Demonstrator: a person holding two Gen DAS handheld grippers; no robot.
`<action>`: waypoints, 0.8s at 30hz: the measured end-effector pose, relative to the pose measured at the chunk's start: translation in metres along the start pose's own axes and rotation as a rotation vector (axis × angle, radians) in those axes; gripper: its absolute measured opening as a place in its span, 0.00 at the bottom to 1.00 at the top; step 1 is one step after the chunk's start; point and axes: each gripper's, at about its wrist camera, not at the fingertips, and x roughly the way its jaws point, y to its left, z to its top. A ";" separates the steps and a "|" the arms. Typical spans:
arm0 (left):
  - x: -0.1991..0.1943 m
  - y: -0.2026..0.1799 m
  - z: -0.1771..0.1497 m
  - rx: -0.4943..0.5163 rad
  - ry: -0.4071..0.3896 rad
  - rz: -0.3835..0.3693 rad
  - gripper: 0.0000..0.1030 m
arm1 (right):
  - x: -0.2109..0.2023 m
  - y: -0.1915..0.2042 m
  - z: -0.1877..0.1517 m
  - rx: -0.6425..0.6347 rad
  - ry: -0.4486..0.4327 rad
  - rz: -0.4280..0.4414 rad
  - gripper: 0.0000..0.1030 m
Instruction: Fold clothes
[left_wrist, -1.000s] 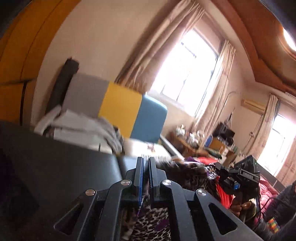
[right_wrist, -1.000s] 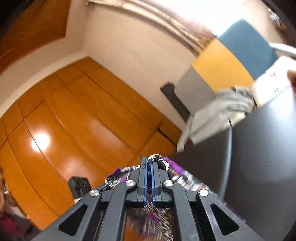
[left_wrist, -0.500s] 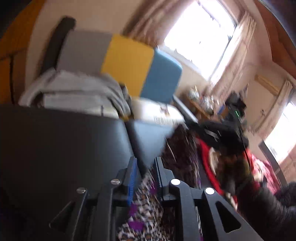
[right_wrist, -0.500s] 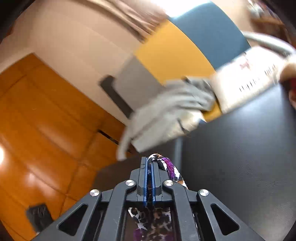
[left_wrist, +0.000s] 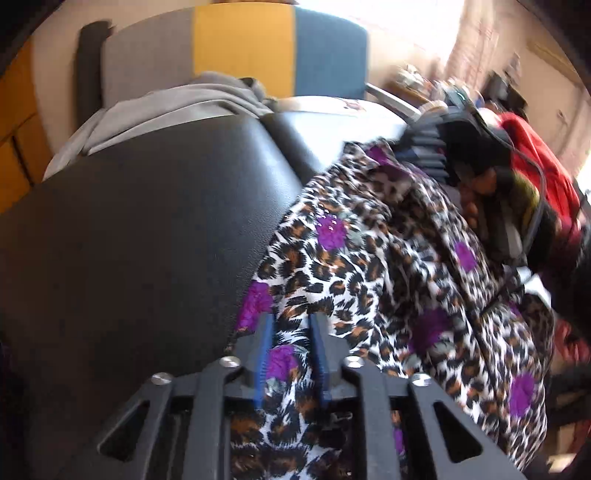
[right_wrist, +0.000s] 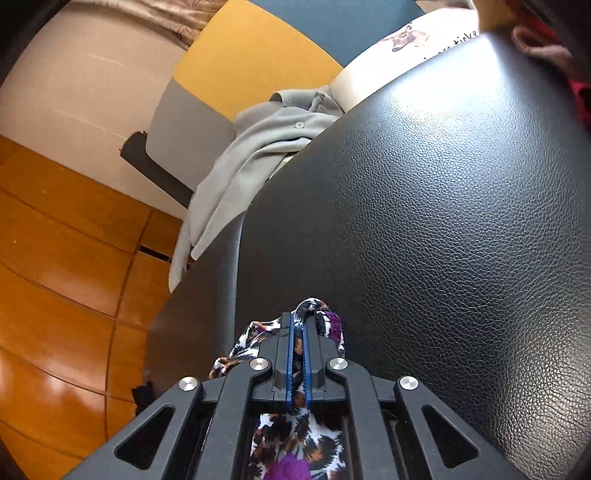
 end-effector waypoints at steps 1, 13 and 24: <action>-0.002 0.008 0.004 -0.039 -0.018 -0.005 0.06 | -0.001 0.003 0.002 -0.009 -0.008 0.002 0.07; 0.016 0.127 0.135 -0.208 -0.190 0.254 0.04 | 0.029 0.061 0.066 -0.100 -0.090 0.011 0.08; 0.026 0.200 0.151 -0.428 -0.060 0.269 0.16 | 0.023 0.091 0.050 -0.370 0.065 -0.069 0.58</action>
